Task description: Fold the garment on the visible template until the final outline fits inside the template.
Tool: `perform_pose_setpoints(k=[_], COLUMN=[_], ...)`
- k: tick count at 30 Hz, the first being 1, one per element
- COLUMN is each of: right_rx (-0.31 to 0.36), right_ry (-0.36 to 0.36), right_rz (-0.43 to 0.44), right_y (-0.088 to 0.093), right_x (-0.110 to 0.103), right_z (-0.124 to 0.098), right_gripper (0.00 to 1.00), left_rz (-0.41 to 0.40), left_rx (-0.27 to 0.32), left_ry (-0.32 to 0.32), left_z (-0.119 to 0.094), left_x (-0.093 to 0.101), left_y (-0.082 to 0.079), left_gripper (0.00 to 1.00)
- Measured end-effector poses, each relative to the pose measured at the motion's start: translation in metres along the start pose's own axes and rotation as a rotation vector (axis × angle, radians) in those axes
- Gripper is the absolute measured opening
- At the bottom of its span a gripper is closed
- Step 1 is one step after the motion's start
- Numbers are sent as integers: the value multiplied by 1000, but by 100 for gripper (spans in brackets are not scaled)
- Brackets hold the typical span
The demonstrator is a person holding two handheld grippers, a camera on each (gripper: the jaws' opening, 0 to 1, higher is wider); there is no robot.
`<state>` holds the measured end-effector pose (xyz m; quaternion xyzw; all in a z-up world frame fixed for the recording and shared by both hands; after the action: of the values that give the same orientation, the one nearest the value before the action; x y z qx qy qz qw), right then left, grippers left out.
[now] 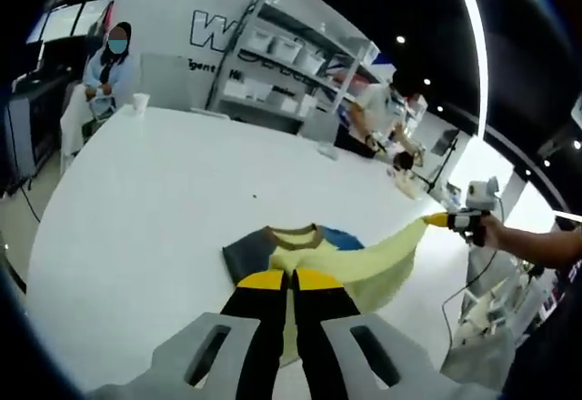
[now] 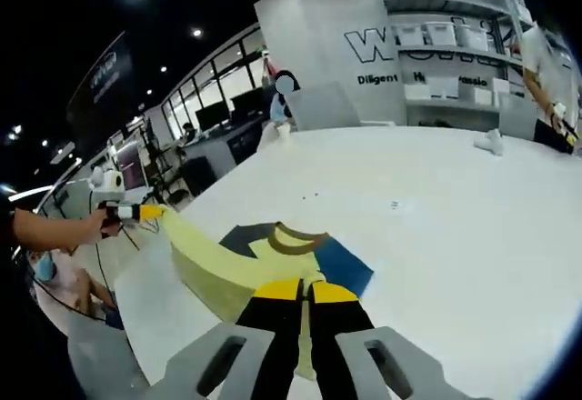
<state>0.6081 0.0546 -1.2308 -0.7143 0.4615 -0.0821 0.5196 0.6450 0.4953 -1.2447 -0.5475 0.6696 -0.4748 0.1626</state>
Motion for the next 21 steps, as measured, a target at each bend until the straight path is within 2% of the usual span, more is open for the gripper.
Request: perform_pose_setpoints(k=[11, 21], right_rx=[-15, -36], right_ry=[39, 56], right_rz=[-14, -6], right_y=[-13, -15], right_x=[21, 40], right_z=[17, 32], right_gripper=[0, 0], left_rz=[-19, 10], left_rx=[12, 4], left_ry=[-8, -22], left_z=[27, 50], left_x=[-6, -14], left_y=[-14, -21], left_gripper=[1, 1])
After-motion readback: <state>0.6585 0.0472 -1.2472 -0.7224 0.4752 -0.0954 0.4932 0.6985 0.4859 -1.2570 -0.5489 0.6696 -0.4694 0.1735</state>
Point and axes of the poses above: the point that each gripper's makers call its tool centre point, and the gripper's own axes: z roughly forward along the fingers, x roughly to its right, y roughly out of its underside, the point moved 10 cm from there along -z, roughly backward along the fingers, and after that the axes turned 13 degrees about -y, right-handed, at the moved point
